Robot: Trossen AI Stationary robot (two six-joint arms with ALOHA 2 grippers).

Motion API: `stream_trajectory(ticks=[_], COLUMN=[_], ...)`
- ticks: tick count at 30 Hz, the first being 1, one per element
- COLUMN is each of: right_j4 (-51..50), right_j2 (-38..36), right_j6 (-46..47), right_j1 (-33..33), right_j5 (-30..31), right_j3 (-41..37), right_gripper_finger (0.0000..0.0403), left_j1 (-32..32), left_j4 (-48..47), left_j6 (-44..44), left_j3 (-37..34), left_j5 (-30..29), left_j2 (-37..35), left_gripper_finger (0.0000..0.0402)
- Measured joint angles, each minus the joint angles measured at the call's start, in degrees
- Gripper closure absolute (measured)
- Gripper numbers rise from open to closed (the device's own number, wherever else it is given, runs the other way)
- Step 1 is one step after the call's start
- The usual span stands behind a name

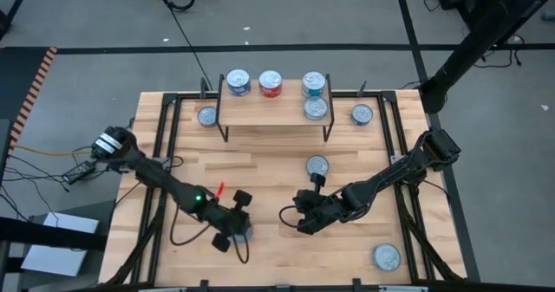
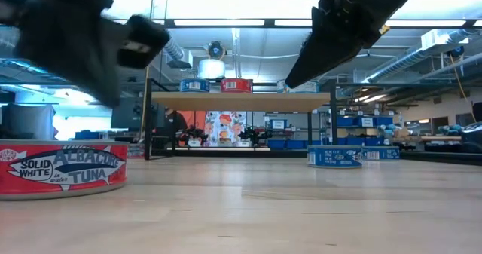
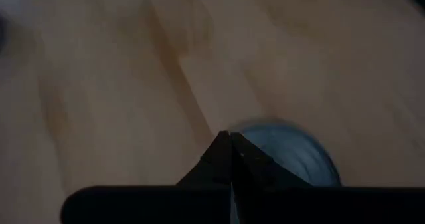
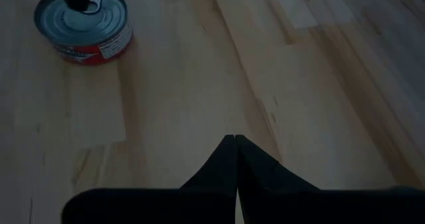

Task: Stack canned seafood by type on shelf
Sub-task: Put the red tuna can on the shelf aligned with the other red tuna cans

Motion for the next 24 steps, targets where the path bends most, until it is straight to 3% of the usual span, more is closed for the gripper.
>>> stream_trajectory(ticks=[9, 24], right_j4=[0.2, 0.1], right_j2=[0.0, 0.0], right_j6=[0.0, 0.1], right_j1=[0.0, 0.5], right_j5=[-0.1, -0.1], right_j3=[0.0, 0.0], right_gripper_finger=[0.0393, 0.0393], left_j1=[-0.1, 5.5], left_j4=[-1.7, 15.4], left_j6=[-3.1, 5.2], left_j3=[-1.0, -1.1], left_j5=[-3.0, -3.8], left_j2=[3.8, 9.5], left_gripper_finger=[0.0400, 0.0400])
